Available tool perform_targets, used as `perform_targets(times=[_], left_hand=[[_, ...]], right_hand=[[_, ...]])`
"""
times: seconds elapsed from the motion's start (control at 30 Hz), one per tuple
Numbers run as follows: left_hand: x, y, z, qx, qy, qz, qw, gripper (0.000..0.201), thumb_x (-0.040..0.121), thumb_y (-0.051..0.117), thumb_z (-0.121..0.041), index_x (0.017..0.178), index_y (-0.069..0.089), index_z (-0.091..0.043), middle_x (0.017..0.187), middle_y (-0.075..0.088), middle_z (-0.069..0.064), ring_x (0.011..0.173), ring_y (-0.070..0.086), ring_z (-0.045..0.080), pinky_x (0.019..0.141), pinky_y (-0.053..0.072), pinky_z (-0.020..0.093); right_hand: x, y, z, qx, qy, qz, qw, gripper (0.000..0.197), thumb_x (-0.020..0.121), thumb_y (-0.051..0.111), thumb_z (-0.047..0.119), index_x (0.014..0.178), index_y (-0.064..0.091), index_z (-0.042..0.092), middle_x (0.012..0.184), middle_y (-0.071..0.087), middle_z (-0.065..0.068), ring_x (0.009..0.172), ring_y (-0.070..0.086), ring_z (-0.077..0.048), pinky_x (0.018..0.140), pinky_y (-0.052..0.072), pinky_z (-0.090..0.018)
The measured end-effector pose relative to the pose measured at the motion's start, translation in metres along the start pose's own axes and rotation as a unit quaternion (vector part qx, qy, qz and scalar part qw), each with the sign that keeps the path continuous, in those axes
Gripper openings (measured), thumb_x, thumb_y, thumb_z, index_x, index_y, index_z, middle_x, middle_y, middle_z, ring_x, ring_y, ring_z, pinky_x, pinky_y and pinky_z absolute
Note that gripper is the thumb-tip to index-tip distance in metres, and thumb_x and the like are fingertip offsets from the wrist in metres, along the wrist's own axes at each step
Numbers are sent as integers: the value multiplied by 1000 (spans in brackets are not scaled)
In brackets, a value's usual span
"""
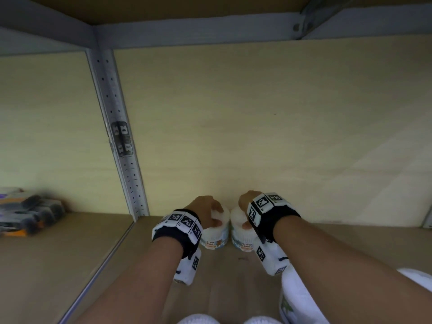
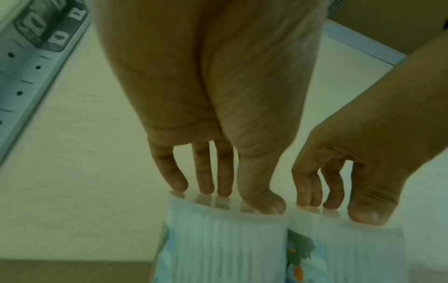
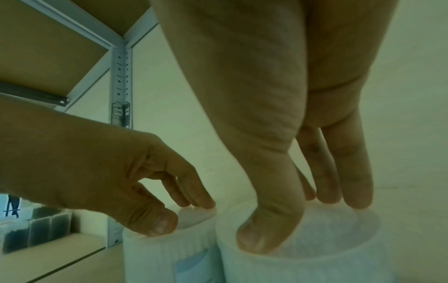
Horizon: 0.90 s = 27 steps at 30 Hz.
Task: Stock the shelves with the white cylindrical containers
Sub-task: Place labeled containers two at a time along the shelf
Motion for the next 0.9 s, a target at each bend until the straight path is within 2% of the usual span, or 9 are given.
perform_targets(times=[0.1, 0.2, 0.27, 0.33, 0.47, 0.53, 0.6, 0.7, 0.9], left_hand=[[-16, -6, -13, 19, 6, 30, 999, 43, 84, 70, -27, 123, 60, -14, 133, 52, 7, 121, 51, 25, 96, 41, 29], [-38, -11, -25, 56, 24, 77, 995, 44, 80, 74, -26, 118, 62, -8, 129, 55, 9, 117, 55, 27, 90, 42, 27], [-53, -12, -30, 67, 26, 96, 993, 46, 77, 77, -26, 116, 62, -6, 126, 57, 10, 113, 57, 28, 89, 44, 29], [-68, -11, -33, 76, 24, 98, 992, 47, 76, 78, -26, 116, 62, -5, 125, 57, 11, 110, 58, 29, 84, 43, 28], [-95, -7, -43, 75, 39, 96, 992, 36, 76, 78, -23, 103, 61, -6, 122, 59, 12, 92, 53, 21, 74, 35, 21], [-107, -5, -47, 76, 47, 97, 991, 31, 76, 78, -23, 94, 54, -15, 121, 59, 12, 88, 47, 16, 72, 33, 21], [-119, -3, -52, 79, 47, 99, 991, 32, 76, 77, -23, 93, 50, -17, 115, 59, 11, 86, 46, 16, 69, 33, 22], [-135, 0, -58, 80, 46, 94, 991, 31, 76, 77, -23, 92, 52, -16, 97, 52, 1, 82, 46, 17, 55, 31, 23], [-153, 3, -65, 93, 33, 77, 992, 40, 74, 79, -27, 104, 61, -8, 94, 54, 1, 81, 50, 21, 59, 35, 22]], right_hand=[[-25, -2, 9, -25, -24, 10, 999, 42, 94, 53, 9, 55, 39, 15, 51, 42, -1, 51, 31, -9, 55, 33, -21], [-43, 5, 22, -51, -38, -3, 998, 6, 91, 60, 13, 86, 60, 13, 77, 59, -4, 62, 38, -14, 74, 35, -28], [-57, 11, 29, -66, -58, 4, 996, 33, 90, 62, 12, 122, 60, 7, 122, 62, -14, 86, 47, -17, 78, 34, -30], [-76, 11, 25, -81, -62, 15, 995, 43, 88, 65, 14, 129, 57, 3, 133, 57, -16, 105, 57, -23, 79, 39, -32], [-109, 17, 14, -71, -62, 41, 995, 32, 88, 65, 16, 119, 65, 11, 117, 66, -7, 84, 53, -16, 72, 42, -27], [-105, 29, 13, -86, -55, 33, 994, 10, 75, 77, 28, 76, 67, 30, 80, 64, 14, 61, 51, -6, 55, 40, -19], [-60, 48, 6, -97, -42, 48, 993, 33, 50, 86, 45, 54, 59, 27, 57, 56, 15, 53, 51, -2, 51, 44, -18], [-7, 80, -11, -147, -57, 91, 983, 56, 23, 83, 64, 62, 64, 29, 58, 64, 12, 57, 63, -11, 63, 60, -32], [-33, 87, -9, -167, -54, 73, 982, 63, 26, 80, 68, 72, 65, 28, 67, 68, 10, 64, 68, -15, 61, 59, -34]])
Point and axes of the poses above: each hand's wrist, its own x-axis towards the middle knuckle, its own y-axis out of the palm, z = x × y, the point moved 3 cm from there along x, towards the middle knuckle
